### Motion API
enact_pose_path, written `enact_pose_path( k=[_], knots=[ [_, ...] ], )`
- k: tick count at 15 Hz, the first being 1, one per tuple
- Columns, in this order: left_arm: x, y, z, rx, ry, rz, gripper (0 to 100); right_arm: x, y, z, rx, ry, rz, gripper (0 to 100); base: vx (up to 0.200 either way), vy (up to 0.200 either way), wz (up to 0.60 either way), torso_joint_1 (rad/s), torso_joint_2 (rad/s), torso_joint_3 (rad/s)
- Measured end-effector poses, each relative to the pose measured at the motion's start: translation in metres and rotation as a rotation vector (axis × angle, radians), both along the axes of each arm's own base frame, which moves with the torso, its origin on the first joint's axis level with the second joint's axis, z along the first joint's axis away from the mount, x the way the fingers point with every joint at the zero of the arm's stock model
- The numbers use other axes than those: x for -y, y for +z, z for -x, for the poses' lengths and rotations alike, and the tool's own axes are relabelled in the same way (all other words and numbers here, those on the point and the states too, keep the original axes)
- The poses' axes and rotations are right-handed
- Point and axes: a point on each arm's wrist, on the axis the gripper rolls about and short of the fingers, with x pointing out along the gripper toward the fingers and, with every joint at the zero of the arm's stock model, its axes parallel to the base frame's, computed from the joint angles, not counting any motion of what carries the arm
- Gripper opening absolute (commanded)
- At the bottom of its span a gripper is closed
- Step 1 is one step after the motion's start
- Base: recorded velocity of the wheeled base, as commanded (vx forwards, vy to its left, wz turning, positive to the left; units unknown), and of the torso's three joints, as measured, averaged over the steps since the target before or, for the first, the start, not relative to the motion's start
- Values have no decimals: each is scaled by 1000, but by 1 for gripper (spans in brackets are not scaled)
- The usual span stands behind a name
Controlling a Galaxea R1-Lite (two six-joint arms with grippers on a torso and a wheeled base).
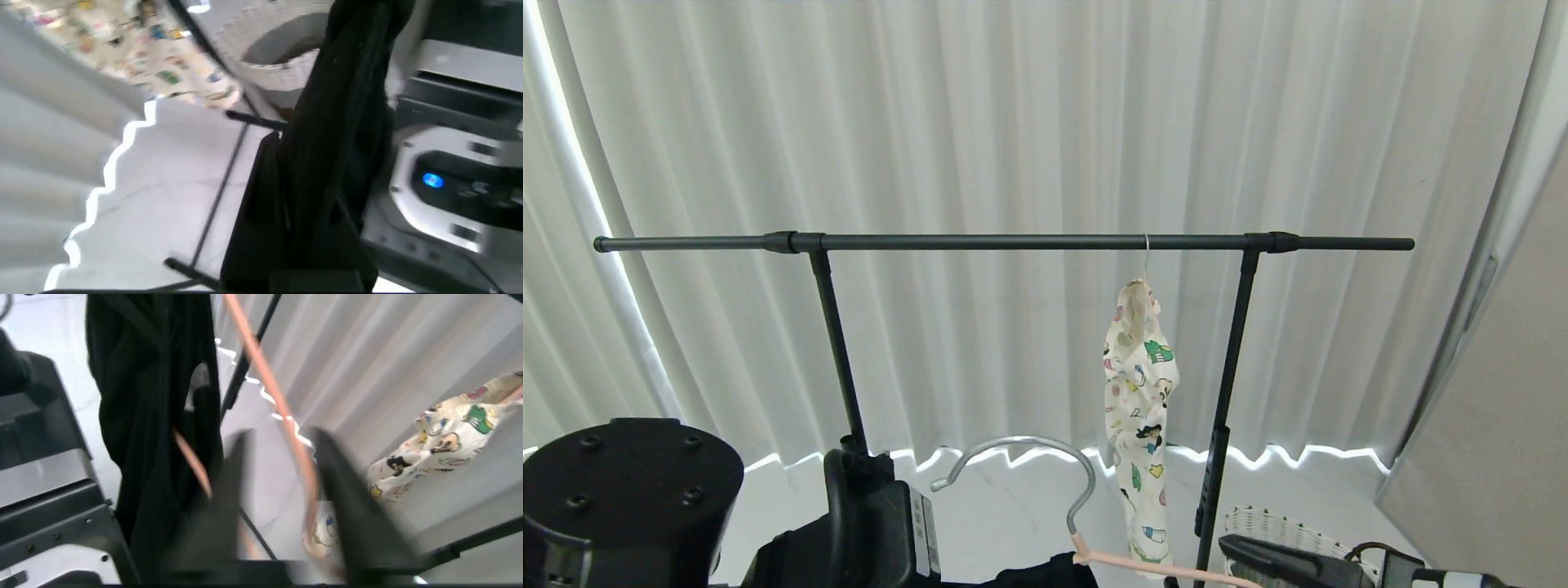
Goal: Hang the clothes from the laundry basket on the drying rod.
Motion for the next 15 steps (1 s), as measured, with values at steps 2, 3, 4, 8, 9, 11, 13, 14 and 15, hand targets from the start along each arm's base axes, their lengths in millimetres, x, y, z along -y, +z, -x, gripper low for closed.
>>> enact_pose_path(
  k=[2, 3, 4, 8, 9, 11, 13, 14, 15],
  knots=[
    [-3, -6, -3, 90, 95, -30, 0, 3, -4, -3, 29, -25, 38, 100, 0, 0, 0, 0, 0, 0],
    [-5, -9, -4, 129, 131, -38, 0, 5, -6, -6, 30, -38, 49, 100, 0, 0, 0, 0, 0, 0],
    [-7, -12, -5, 150, 153, -41, 0, 7, -8, -8, 29, -51, 55, 100, 0, 0, 0, 0, 0, 0],
    [-16, -18, -8, 204, 289, -90, 0, 12, -15, -22, 5, -132, 81, 100, 0, 0, 0, 0, 0, 0],
    [-16, -13, -12, 222, 346, -80, 0, 11, -17, -24, -18, -149, 79, 100, 0, 0, 0, 0, 0, 0],
    [-16, -3, -20, 223, 413, -42, 0, 8, -21, -27, -57, -168, 73, 100, 0, 0, 0, 0, 0, 0],
    [-15, 9, -28, 214, 470, 24, 0, 1, -25, -31, -103, -185, 67, 100, 0, 0, 0, 0, 0, 0],
    [-14, 15, -31, 208, 490, 60, 0, -7, -26, -34, -131, -195, 54, 100, 0, 0, 0, 0, 0, 0],
    [-13, 19, -32, 212, 495, 74, 0, -19, -24, -39, -157, -207, 31, 100, 0, 0, 0, 0, 0, 0]
  ],
)
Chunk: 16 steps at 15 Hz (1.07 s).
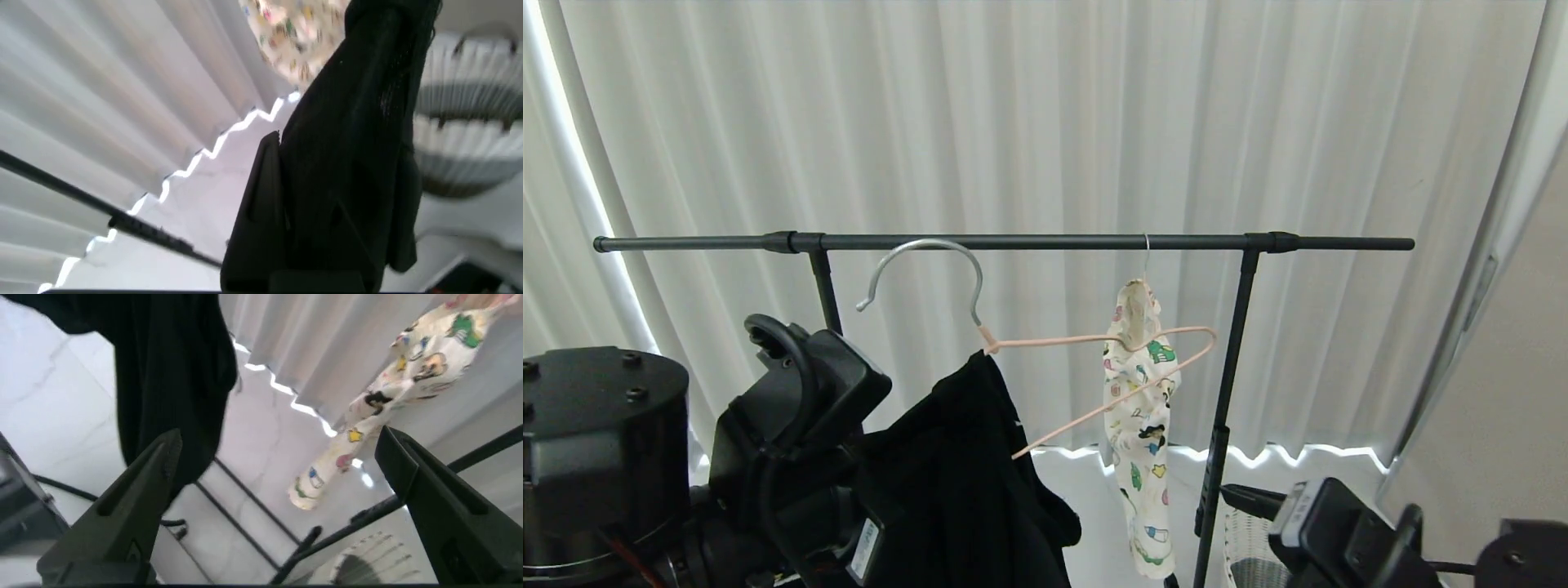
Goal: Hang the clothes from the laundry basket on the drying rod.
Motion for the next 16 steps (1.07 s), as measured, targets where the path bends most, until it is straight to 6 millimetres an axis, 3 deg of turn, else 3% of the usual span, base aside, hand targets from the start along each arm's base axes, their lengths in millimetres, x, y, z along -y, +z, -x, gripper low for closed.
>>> enact_pose_path(
  k=[4, 6, 10, 16],
  knots=[
    [0, 6, 1, 16, -3, 18, 0, -58, 7, -31, -43, -60, -92, 100, 0, 0, 0, 0, 0, 0],
    [-1, 9, 3, 28, -8, 29, 0, -75, 1, -49, -49, -99, -97, 100, 0, 0, 0, 0, 0, 0],
    [-2, 14, 8, 46, -26, 46, 0, -81, -19, -59, -83, -146, -52, 100, 0, 0, 0, 0, 0, 0],
    [-2, 12, 8, 44, -26, 43, 0, -67, -26, -68, -93, -197, -22, 100, 0, 0, 0, 0, 0, 0]
  ],
)
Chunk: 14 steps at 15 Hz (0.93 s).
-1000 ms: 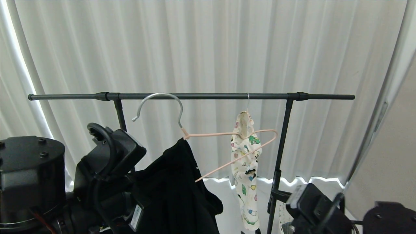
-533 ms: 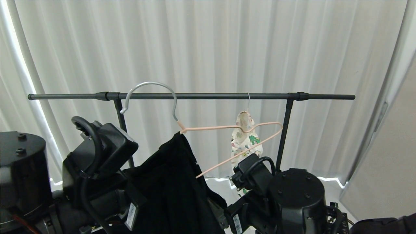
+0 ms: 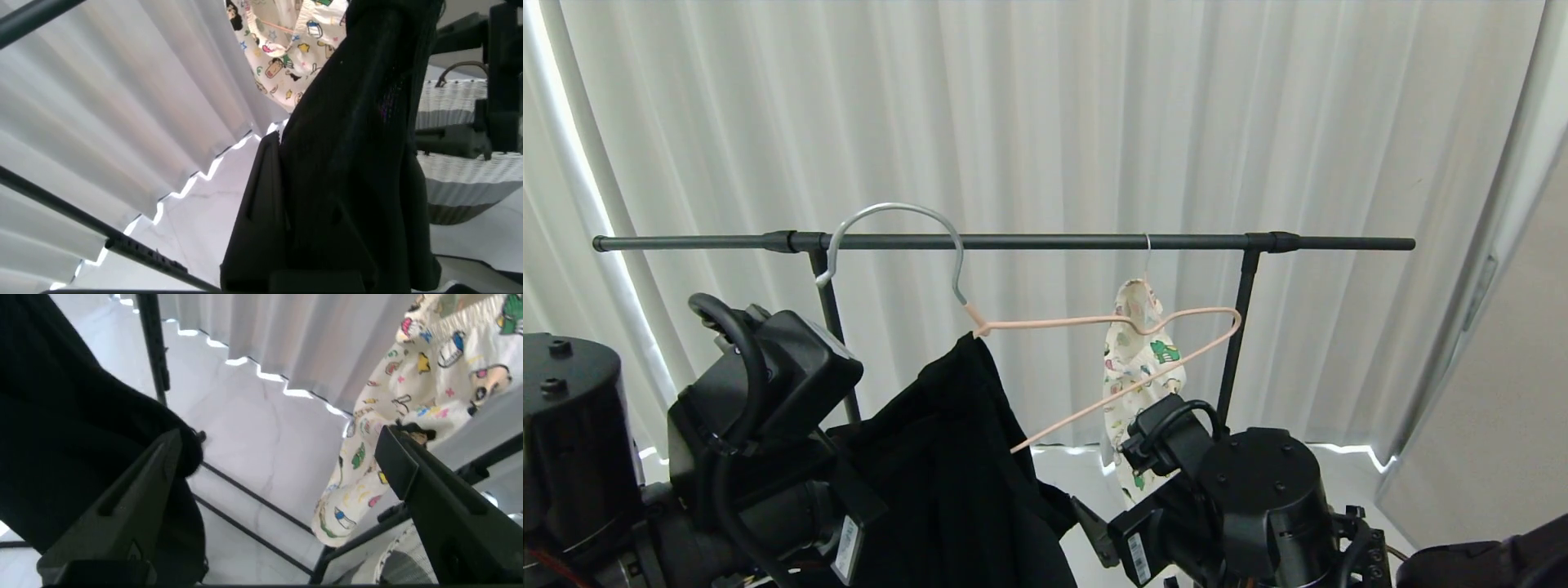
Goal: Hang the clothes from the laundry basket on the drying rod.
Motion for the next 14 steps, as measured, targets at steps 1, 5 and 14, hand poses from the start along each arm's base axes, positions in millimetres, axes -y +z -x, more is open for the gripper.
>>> enact_pose_path(
  k=[1, 5, 14],
  knots=[
    [0, 0, 0, 0, 0, 0, 0, 3, 1, 1, 1, -3, -2, 100, 0, 0, 0, 0, 0, 0],
    [1, 1, 0, -1, -28, 9, 0, 5, 6, 2, 9, 6, -11, 100, 0, 0, 0, 0, 0, 0],
    [5, 5, 6, 12, -64, 21, 0, -3, -14, 7, -18, 29, 57, 100, 0, 0, 0, 0, 0, 0]
  ],
)
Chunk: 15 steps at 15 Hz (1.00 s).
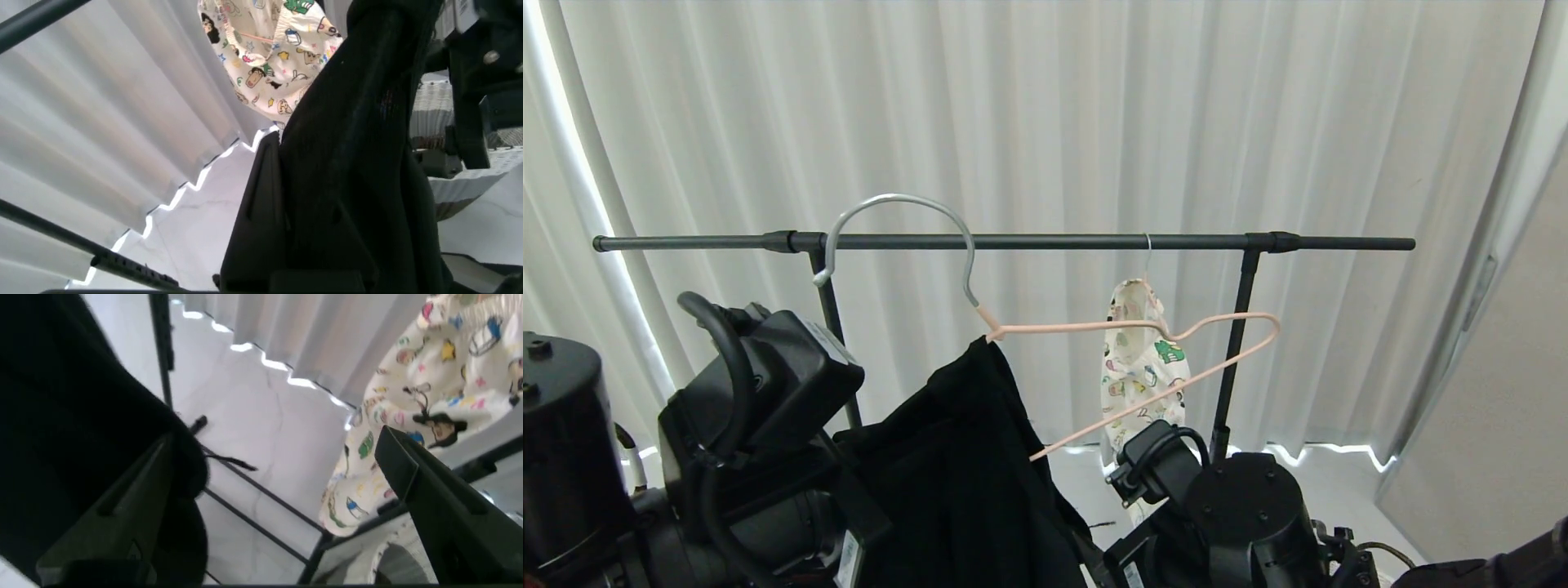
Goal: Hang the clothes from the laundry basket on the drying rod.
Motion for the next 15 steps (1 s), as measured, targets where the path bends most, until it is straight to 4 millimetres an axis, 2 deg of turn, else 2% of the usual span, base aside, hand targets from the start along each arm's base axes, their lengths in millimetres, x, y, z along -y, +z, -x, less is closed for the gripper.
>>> enact_pose_path(
  k=[5, 8, 11, 15],
  knots=[
    [-5, -3, 1, -3, 18, -5, 0, 15, -5, -14, 25, -87, 60, 100, 0, 0, 0, 0, 0, 0],
    [-10, -16, 2, -31, 48, -42, 0, 47, -3, -25, 42, -163, 115, 100, 0, 0, 0, 0, 0, 0],
    [-19, -36, 5, -77, 92, -107, 0, 76, 13, -33, 78, -241, 95, 100, 0, 0, 0, 0, 0, 0],
    [-23, -48, 8, -110, 90, -134, 0, 111, 35, -47, 151, -353, 95, 100, 0, 0, 0, 0, 0, 0]
  ],
)
